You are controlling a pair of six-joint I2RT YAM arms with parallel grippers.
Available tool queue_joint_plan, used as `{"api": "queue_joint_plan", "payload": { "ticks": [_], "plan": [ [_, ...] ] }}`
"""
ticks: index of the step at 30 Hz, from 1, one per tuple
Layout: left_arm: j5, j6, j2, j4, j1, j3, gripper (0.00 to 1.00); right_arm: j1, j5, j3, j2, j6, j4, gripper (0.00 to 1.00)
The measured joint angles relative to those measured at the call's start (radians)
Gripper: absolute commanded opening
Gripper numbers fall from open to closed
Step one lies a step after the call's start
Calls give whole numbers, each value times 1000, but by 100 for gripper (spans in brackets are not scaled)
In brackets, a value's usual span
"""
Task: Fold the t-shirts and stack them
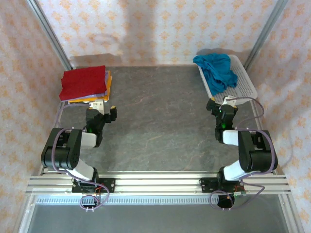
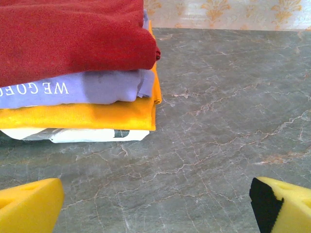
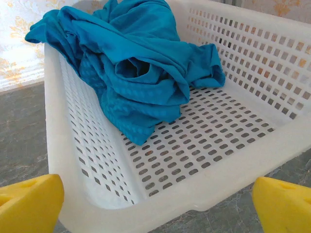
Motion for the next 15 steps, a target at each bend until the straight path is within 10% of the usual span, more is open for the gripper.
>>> {"api": "queue_joint_plan", "payload": {
  "ticks": [15],
  "plan": [
    [-35, -1, 0, -28, 0, 7, 100, 0, 0, 0, 0, 0, 0, 99]
  ]
}}
